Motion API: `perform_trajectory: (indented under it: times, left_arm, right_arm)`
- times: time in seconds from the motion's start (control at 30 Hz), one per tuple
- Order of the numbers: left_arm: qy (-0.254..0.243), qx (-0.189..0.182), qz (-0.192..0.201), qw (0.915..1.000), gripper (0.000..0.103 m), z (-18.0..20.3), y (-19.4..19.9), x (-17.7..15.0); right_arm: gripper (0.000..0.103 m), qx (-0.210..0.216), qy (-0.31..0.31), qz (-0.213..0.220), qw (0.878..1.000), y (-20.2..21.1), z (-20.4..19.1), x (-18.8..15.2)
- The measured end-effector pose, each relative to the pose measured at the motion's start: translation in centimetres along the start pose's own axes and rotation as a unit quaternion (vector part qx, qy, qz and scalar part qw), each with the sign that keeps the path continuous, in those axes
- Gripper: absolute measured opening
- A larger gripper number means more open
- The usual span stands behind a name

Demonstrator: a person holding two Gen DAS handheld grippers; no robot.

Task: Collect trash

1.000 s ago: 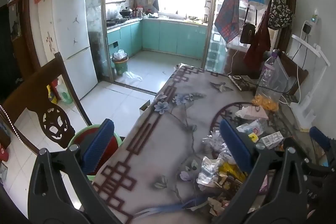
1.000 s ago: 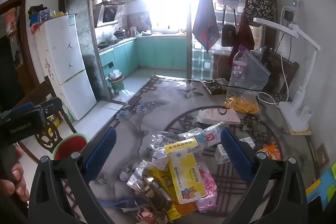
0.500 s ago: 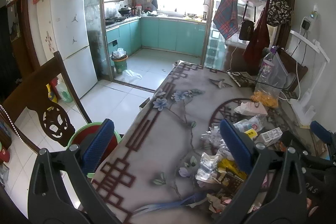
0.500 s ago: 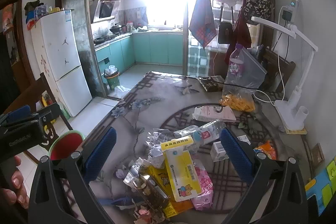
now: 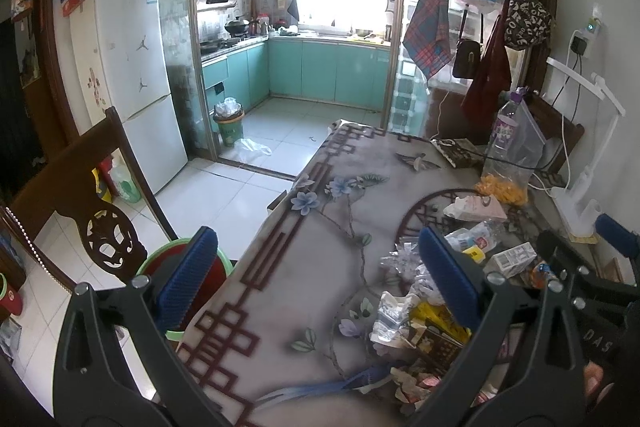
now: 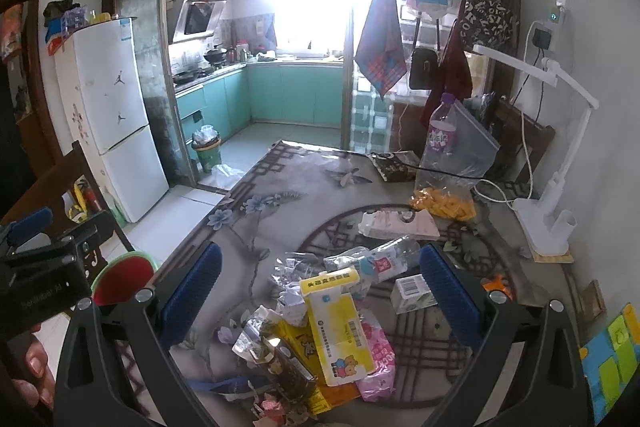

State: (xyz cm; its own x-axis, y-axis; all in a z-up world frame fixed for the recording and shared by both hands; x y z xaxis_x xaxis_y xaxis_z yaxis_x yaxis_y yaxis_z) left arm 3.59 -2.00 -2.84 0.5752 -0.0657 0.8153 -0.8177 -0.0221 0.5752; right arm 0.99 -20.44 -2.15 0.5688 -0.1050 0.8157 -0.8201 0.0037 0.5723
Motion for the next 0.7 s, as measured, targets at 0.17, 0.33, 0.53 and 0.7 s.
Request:
perform_trajectory:
  times: [0.17, 0.33, 0.53, 0.7]
  left_arm:
    - [0.001, -0.001, 0.004, 1.0000, 0.099, 0.2, 0.8, 0.5]
    - [-0.002, -0.001, 0.002, 1.0000, 0.099, 0.4, 1.3, 1.1]
    - [-0.004, 0.002, 0.005, 1.0000, 0.099, 0.3, 1.7, 1.4]
    - [-0.002, 0.003, 0.006, 1.0000, 0.099, 0.3, 1.9, 1.6]
  right_arm:
    - [0.096, -0.002, -0.005, -0.002, 1.000, 0.4, 0.2, 0.6]
    - [0.096, 0.007, -0.011, 0.001, 1.000, 0.9, 0.1, 1.0]
    - [0.096, 0.007, -0.008, 0.005, 1.000, 1.2, -0.4, 1.4]
    - [0.096, 0.011, -0.011, 0.001, 1.000, 1.1, -0.5, 1.3]
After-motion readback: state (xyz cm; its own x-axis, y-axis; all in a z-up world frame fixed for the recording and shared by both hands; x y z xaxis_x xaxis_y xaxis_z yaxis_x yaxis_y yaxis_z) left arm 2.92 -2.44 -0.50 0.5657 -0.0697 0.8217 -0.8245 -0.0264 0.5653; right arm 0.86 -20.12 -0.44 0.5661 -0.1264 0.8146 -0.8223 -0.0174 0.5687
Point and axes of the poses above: each gripper's, at about its wrist camera, not at the fingertips, and y roughly against the way its jaws point, z to its right, x to its top, the point moved 5 cm from there along -y, roughly the way its jaws point, and after that the axes turned 6 degrees about -y, right-handed, at the moved point
